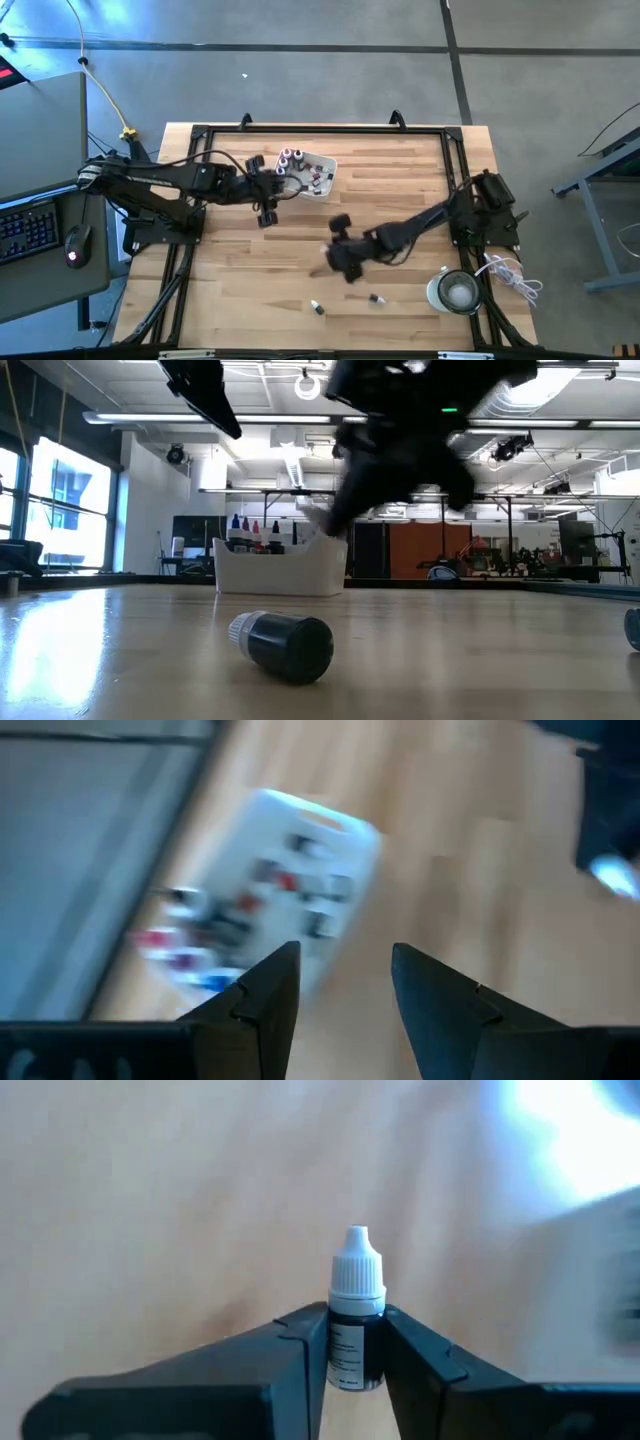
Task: Pick & Place food coloring
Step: Put the small red food coloring bottle into the white bin
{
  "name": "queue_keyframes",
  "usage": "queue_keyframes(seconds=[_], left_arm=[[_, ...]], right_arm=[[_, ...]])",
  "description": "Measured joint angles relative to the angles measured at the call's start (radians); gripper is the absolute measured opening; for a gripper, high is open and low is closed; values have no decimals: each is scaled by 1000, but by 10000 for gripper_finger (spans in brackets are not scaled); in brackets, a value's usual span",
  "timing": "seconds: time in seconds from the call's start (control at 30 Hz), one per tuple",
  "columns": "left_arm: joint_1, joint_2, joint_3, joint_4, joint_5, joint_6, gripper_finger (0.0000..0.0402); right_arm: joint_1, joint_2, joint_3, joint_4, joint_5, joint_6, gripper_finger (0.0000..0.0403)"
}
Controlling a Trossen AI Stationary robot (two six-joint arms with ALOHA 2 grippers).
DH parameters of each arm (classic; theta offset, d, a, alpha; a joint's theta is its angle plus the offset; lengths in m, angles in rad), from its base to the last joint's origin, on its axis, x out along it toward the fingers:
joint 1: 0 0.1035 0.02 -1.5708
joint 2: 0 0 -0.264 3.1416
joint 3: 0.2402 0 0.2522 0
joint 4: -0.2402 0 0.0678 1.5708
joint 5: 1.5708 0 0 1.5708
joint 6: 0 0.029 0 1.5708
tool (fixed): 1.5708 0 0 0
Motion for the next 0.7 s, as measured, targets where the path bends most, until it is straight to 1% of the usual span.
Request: queue_keyframes(seconds=[0.07, 0.13, 0.2, 0.27, 0.4, 0.47, 0.6, 0.7], left_arm=[[0, 0, 11, -3, -99, 17, 156], [0, 0, 21, -4, -171, 32, 156], [0, 0, 28, -7, -221, 36, 156], [0, 0, 31, -14, -257, 39, 156], [0, 0, 31, -17, -312, 60, 156], [0, 0, 32, -25, -325, 60, 156], [0, 3, 33, -40, -322, 57, 156], [0, 3, 33, -41, -318, 54, 156]], right_arm=[[-56, -2, 0, 144, 103, -41, 76], [-119, -2, 0, 289, 208, -45, 76], [-192, -3, 0, 391, 230, -37, 77], [-268, -4, 1, 426, 163, -44, 81], [-410, 22, 1, 382, -43, 13, 82], [-458, 36, 0, 364, -98, 39, 81], [-504, 36, 0, 334, -150, 19, 84], [-520, 36, 0, 325, -101, 12, 99]])
